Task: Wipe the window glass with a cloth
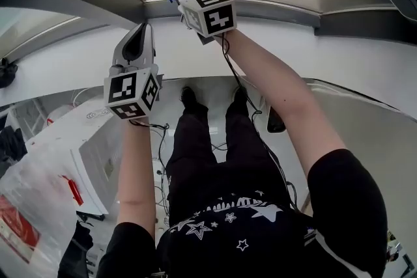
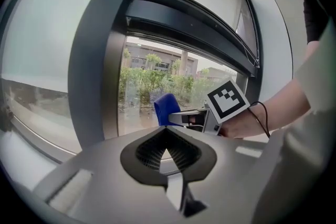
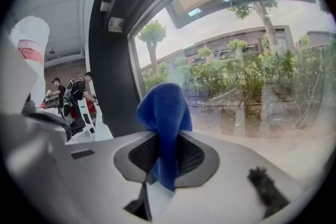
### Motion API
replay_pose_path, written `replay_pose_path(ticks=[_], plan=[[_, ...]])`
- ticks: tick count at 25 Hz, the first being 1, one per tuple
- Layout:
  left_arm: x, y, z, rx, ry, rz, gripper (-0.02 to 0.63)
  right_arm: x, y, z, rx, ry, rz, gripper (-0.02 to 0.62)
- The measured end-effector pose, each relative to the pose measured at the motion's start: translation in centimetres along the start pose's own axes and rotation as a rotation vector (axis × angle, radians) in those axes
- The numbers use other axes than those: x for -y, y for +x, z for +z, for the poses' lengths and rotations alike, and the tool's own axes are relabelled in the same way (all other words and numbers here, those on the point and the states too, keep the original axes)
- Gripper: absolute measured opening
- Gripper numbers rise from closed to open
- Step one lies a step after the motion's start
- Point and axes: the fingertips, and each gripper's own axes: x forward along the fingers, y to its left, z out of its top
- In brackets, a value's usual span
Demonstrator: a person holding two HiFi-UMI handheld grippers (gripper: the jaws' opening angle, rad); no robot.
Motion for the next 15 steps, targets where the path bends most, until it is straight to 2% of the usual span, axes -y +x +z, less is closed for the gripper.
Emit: replay_pose_path(ticks=[6, 15], plan=[[6.7, 3.8, 0.2, -0.022, 0.047, -0.083, 0.009, 6.6, -5.9, -1.5, 0.021, 0.03, -0.085, 0.075], [19.3, 10.1, 1.6, -0.035, 0.134, -0.234, 0.009, 19.6, -16.8, -3.6, 0.076, 0.123, -0.269, 0.075]])
